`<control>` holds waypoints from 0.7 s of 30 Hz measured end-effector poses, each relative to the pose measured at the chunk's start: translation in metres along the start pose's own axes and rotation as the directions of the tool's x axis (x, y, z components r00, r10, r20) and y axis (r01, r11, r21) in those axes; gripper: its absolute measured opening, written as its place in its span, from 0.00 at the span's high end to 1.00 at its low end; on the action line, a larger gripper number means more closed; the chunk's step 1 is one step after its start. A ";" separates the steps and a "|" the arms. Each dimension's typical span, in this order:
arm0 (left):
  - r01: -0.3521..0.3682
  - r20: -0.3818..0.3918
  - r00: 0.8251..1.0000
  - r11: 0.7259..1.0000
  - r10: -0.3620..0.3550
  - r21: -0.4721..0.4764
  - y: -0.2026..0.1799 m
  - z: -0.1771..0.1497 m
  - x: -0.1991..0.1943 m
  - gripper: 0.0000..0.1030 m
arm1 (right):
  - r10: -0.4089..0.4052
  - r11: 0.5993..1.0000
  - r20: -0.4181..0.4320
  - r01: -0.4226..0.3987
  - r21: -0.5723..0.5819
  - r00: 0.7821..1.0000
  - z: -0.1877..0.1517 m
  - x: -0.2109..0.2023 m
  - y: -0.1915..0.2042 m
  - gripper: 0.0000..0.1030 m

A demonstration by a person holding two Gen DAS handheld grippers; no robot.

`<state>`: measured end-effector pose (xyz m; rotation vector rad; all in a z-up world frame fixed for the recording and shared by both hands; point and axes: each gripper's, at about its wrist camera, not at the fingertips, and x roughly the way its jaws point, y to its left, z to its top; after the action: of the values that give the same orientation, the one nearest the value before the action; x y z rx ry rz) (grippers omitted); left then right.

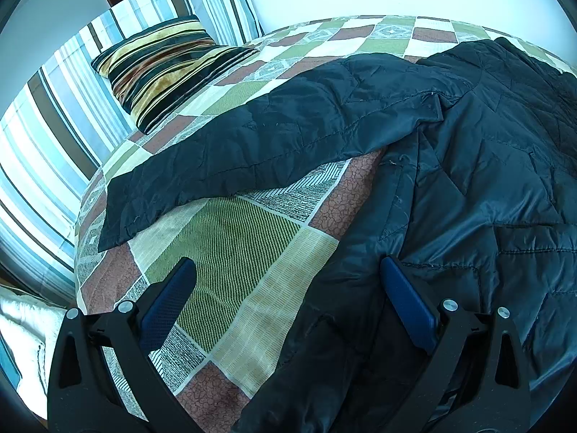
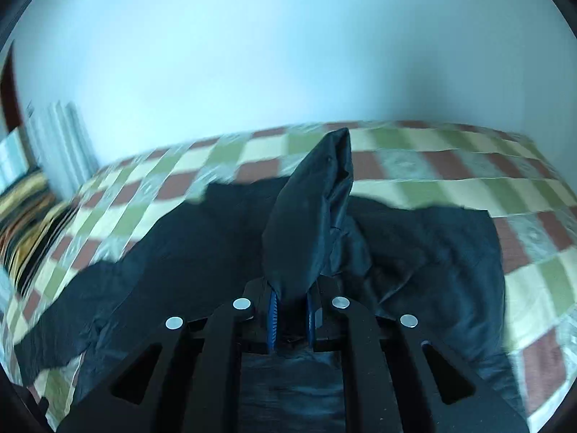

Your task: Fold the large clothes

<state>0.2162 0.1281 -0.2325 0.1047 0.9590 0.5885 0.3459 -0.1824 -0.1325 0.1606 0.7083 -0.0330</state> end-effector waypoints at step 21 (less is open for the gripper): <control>0.024 -0.011 1.000 1.000 -0.025 -0.017 0.003 -0.001 0.003 0.02 | 0.130 0.946 -0.239 -0.193 -0.260 0.962 -0.058 0.063 0.107 0.57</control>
<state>0.2156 0.1316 -0.2343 0.0741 0.9651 0.5752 0.3655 -0.0660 -0.2020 -0.0522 0.9100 0.2468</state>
